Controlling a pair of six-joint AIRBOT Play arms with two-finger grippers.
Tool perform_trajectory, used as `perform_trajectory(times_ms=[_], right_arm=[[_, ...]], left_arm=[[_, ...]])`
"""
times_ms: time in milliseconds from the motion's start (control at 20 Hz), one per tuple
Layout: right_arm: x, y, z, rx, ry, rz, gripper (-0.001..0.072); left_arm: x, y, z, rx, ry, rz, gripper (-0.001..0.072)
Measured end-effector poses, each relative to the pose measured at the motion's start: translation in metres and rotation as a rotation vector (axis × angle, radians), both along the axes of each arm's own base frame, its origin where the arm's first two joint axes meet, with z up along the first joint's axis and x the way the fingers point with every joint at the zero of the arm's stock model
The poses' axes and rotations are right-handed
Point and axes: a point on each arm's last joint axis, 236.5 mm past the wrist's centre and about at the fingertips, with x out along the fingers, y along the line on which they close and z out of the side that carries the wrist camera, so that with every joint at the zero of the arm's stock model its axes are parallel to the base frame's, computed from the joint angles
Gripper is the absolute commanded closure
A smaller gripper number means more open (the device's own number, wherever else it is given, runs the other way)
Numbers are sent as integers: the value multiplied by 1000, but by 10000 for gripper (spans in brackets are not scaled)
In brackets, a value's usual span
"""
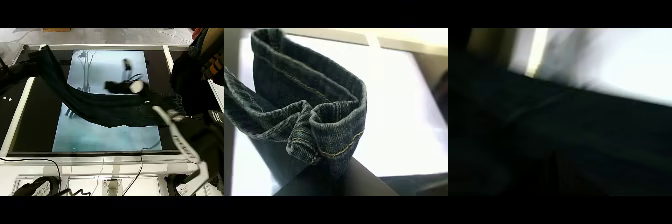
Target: Fold the clothes and pants, and hang the long-sleeved shirts on hangers.
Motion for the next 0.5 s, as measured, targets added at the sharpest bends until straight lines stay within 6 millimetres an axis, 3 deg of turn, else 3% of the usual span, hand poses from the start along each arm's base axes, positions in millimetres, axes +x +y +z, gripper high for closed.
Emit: perform_trajectory(times_ms=[150, 250, 400, 500], right_arm=[[-46, 84, -30, 39, 84, 121, 674], [-75, 122, -44, 52, 125, 178, 674], [-100, 149, -55, 46, 137, 225, 673], [-99, 144, -60, 15, 136, 238, 673]], left_arm=[[-1, -14, -3, -6, 10, -34, 679], [-2, -19, -4, -12, 17, -48, 680], [-3, -23, -6, -14, 24, -59, 680], [-1, -24, -5, -24, 19, -58, 680]])
